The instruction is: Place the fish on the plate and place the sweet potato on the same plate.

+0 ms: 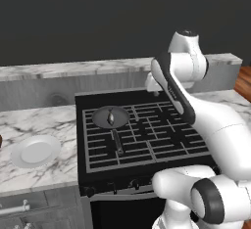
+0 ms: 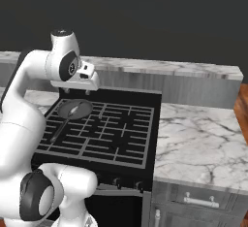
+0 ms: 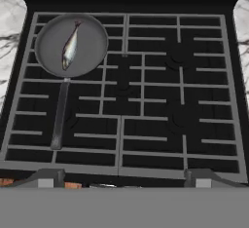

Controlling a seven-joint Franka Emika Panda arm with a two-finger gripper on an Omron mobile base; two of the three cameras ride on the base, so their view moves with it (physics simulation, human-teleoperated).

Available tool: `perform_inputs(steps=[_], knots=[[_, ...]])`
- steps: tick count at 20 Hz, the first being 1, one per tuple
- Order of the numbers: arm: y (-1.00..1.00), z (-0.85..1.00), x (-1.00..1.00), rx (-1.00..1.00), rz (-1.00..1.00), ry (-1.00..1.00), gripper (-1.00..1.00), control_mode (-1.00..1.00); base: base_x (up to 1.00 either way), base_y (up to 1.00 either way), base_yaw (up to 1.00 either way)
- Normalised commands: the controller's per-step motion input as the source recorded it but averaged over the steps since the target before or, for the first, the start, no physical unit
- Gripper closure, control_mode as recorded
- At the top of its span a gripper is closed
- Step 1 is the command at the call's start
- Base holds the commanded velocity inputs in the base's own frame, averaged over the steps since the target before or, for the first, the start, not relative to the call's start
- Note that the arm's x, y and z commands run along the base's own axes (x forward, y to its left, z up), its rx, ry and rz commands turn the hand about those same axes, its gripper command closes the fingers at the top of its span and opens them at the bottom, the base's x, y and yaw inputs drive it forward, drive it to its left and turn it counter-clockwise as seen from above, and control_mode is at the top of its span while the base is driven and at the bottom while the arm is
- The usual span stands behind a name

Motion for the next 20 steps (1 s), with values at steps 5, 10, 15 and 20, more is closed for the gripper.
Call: perform_inputs(steps=[5, 10, 15, 20], knots=[[0.48, -0.15, 0.13, 0.02, -0.02, 0.00, -1.00, -1.00, 0.00, 0.00, 0.00], [0.42, -0.16, 0.21, 0.04, -0.01, 0.00, -1.00, -1.00, 0.00, 0.00, 0.00], [0.36, -0.19, 0.29, 0.04, 0.00, 0.00, -1.00, -1.00, 0.00, 0.00, 0.00], [0.33, -0.22, 0.26, 0.05, 0.00, 0.00, -1.00, -1.00, 0.00, 0.00, 0.00]])
